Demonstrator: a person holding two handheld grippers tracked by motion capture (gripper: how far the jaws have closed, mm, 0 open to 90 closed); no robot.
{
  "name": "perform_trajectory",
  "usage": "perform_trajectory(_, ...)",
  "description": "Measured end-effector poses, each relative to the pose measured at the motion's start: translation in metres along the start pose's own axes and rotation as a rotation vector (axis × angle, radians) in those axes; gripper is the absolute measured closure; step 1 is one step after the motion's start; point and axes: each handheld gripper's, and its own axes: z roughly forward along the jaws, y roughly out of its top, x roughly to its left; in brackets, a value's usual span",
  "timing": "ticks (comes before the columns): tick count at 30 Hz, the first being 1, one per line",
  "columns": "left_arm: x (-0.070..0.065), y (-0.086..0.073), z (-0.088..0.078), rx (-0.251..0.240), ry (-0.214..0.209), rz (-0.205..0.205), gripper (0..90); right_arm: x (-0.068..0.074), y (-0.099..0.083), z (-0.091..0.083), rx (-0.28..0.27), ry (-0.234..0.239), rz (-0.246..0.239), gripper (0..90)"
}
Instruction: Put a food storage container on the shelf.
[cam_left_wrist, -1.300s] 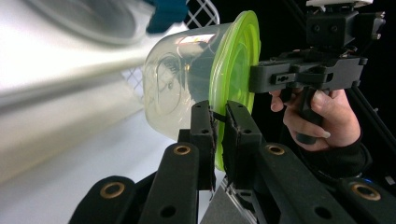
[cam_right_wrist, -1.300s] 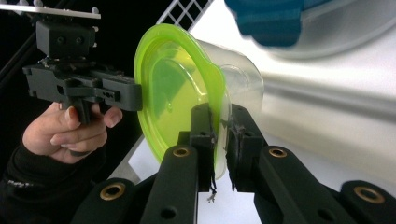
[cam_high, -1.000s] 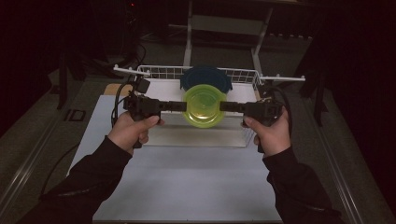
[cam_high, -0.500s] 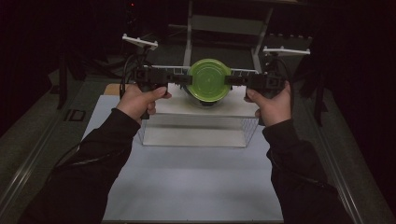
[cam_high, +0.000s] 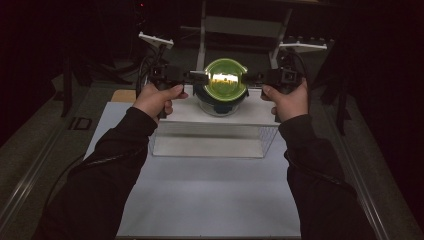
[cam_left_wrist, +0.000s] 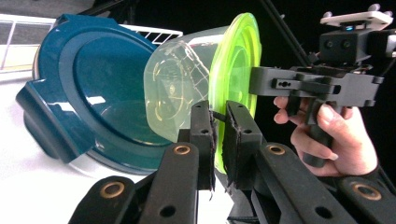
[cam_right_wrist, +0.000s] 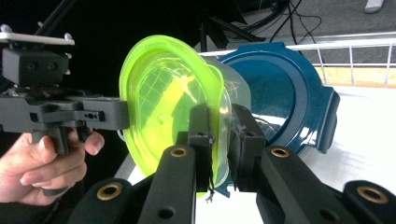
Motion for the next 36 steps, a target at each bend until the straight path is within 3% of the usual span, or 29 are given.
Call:
perform_trajectory(12, 0.01, 0.008, 0.006, -0.057, 0.002, -0.014, 77.7, -0.005, 0.012, 0.009, -0.006, -0.011, 0.018, 78.1)
perform_trajectory(19, 0.016, 0.011, 0.011, -0.082, -0.004, -0.034, 74.3, -0.012, 0.023, 0.018, 0.002, -0.032, 0.049, 76.5)
perform_trajectory(26, 0.024, 0.011, 0.015, -0.125, 0.013, -0.063, 69.6, -0.017, 0.029, 0.026, -0.001, -0.02, 0.083, 74.9)
perform_trajectory(29, 0.024, 0.012, 0.017, -0.136, 0.024, -0.053, 66.5, -0.019, 0.031, 0.029, 0.006, -0.026, 0.089, 73.4)
perform_trajectory(30, 0.023, 0.012, 0.019, -0.139, 0.046, -0.034, 64.9, -0.02, 0.032, 0.03, 0.006, -0.035, 0.088, 72.3)
perform_trajectory(34, 0.023, 0.011, 0.022, -0.15, 0.052, -0.024, 60.3, -0.023, 0.032, 0.031, -0.002, -0.035, 0.098, 68.8)
perform_trajectory(36, 0.023, 0.011, 0.022, -0.147, 0.059, -0.016, 53.3, -0.025, 0.031, 0.032, -0.01, -0.03, 0.1, 60.5)
